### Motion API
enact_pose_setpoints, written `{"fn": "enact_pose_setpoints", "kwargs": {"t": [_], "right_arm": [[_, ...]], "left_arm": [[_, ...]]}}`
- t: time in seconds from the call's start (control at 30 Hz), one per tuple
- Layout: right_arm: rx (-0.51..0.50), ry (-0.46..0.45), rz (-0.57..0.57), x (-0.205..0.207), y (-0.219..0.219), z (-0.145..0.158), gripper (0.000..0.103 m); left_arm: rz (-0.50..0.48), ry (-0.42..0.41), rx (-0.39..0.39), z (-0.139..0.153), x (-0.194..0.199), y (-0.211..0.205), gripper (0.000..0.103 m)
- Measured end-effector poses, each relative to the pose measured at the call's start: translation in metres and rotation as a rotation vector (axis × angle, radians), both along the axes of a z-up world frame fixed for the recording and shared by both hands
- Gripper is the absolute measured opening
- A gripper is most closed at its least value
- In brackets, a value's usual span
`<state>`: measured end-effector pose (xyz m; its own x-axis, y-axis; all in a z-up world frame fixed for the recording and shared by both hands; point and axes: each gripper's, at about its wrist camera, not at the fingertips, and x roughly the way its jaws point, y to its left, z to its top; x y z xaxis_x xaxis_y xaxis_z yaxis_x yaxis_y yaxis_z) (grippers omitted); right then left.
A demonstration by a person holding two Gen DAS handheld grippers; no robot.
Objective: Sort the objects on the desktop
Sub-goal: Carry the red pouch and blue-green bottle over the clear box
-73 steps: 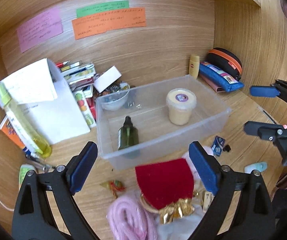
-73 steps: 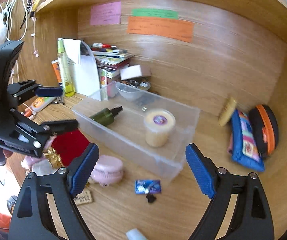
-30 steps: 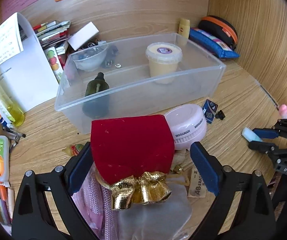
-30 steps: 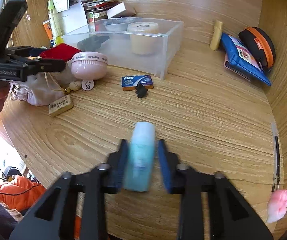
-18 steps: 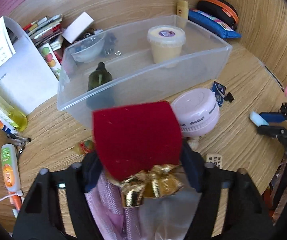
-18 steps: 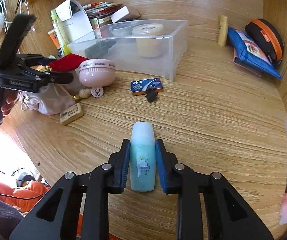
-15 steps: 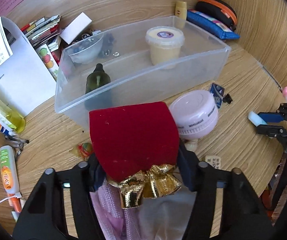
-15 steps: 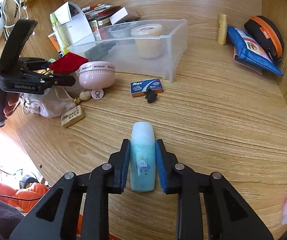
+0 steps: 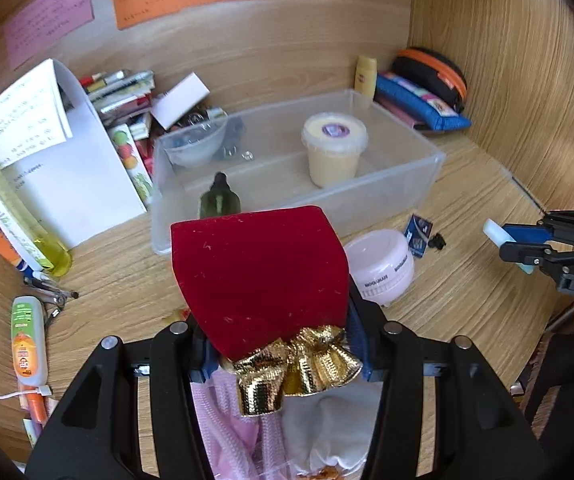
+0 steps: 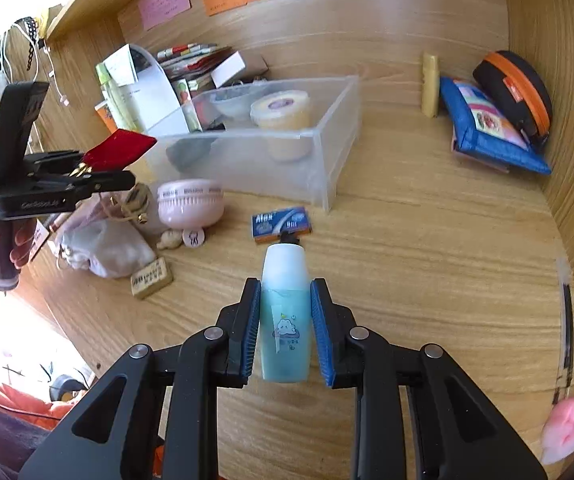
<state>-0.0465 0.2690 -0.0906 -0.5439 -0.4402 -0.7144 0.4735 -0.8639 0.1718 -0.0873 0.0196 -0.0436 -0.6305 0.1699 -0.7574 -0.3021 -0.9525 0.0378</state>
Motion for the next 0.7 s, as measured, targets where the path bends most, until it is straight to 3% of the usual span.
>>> {"fn": "enact_pose_setpoints", "kwargs": {"t": [0.23, 0.47, 0.7], "right_arm": [[0.015, 0.065, 0.034, -0.013, -0.015, 0.026, 0.023], [-0.005, 0.135, 0.055, -0.030, -0.023, 0.054, 0.023], [0.017, 0.156, 0.079, -0.059, -0.042, 0.069, 0.023]], "left_arm": [[0.034, 0.046, 0.041, 0.015, 0.004, -0.015, 0.051], [0.049, 0.082, 0.032, 0.025, 0.009, -0.026, 0.051], [0.054, 0.109, 0.050, 0.035, -0.001, -0.036, 0.051]]}}
